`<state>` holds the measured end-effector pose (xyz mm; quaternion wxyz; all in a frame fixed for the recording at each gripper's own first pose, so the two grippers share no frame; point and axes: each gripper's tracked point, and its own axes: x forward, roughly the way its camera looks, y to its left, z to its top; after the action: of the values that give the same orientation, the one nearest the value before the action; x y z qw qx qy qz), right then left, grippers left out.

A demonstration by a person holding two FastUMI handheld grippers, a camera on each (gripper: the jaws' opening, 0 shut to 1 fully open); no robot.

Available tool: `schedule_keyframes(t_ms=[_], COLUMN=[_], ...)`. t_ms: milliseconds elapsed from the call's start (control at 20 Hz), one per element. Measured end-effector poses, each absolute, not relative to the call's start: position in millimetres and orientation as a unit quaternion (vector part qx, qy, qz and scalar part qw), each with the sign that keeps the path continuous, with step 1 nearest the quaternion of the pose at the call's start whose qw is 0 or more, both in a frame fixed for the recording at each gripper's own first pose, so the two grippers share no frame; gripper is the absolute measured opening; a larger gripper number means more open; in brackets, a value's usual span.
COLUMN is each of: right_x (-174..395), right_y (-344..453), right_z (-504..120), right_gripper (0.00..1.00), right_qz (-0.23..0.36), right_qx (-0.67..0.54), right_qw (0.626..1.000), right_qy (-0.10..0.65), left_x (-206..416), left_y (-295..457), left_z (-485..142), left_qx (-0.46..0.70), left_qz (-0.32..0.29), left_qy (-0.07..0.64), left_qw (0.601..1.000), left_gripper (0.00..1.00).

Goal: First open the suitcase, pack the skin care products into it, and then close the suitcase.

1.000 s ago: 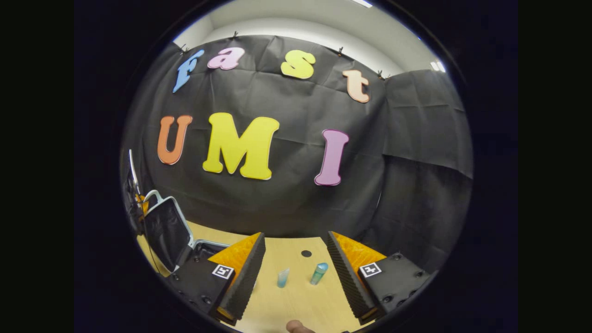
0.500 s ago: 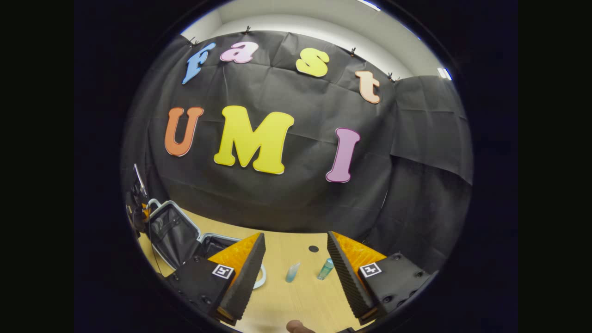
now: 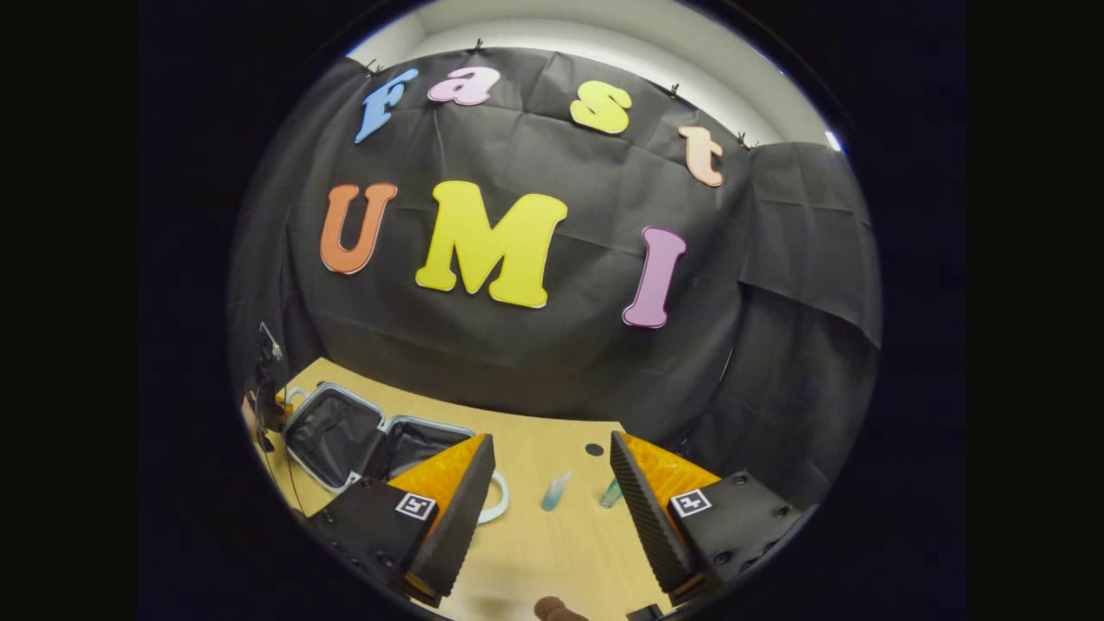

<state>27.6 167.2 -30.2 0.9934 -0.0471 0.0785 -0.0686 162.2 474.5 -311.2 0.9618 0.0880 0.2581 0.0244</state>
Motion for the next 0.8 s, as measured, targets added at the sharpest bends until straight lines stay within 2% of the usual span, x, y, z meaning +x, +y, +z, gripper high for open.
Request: schedule_keyframes(t_ms=[250,300,350,400,500,550,600,650,700,750,800], right_x=[26,27,28,28,29,28,27,26,27,28,29], right_y=[165,164,162,160,152,147,140,132,124,116,109], right_z=[-36,-38,-41,-43,-45,-45,-46,-46,-47,-49,-50], right_gripper=[0.79,0.80,0.80,0.80,0.80,0.80,0.80,0.80,0.80,0.80,0.80], right_qz=[-0.060,-0.057,-0.054,-0.050,-0.044,-0.040,-0.037,-0.034,-0.031,-0.026,-0.022], right_qx=[-0.053,-0.051,-0.049,-0.047,-0.046,-0.046,-0.046,-0.046,-0.044,-0.039,-0.031], right_qw=[0.993,0.993,0.993,0.994,0.994,0.995,0.995,0.995,0.996,0.996,0.996], right_qy=[0.083,0.084,0.088,0.090,0.087,0.084,0.080,0.076,0.075,0.075,0.074], left_x=[162,162,160,158,152,149,148,146,141,139,136], left_y=[477,480,485,489,485,478,467,454,443,428,411], left_z=[-323,-322,-318,-312,-293,-281,-267,-252,-238,-225,-213], left_qx=[0.037,0.034,0.029,0.025,0.009,0.006,0.007,0.008,0.011,0.015,0.015], left_qz=[0.038,0.047,0.053,0.062,0.068,0.067,0.067,0.062,0.060,0.060,0.053], left_qy=[0.259,0.257,0.256,0.253,0.238,0.230,0.217,0.205,0.195,0.185,0.176], left_qw=[0.965,0.965,0.965,0.965,0.969,0.971,0.974,0.977,0.979,0.981,0.983], left_gripper=[0.16,0.31,0.27,0.32,0.51,0.83,0.74,0.90,0.84,0.90,0.91])
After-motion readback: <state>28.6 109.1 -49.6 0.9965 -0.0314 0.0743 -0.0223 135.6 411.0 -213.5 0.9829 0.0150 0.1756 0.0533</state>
